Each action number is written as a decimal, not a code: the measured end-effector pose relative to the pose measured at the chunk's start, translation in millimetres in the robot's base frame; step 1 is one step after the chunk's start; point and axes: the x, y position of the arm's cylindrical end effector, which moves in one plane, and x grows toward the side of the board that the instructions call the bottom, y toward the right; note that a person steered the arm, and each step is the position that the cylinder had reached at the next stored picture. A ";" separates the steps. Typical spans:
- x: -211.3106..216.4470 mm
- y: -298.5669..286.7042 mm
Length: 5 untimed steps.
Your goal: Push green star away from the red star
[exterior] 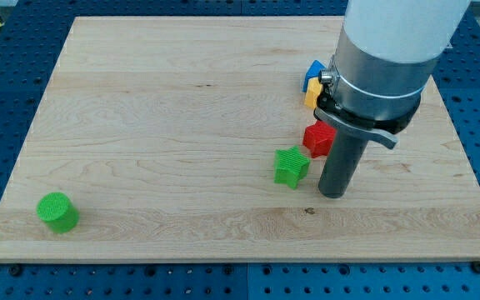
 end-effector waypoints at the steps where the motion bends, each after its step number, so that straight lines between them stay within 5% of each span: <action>1: -14.1 -0.4; 5: -21.8 -39.4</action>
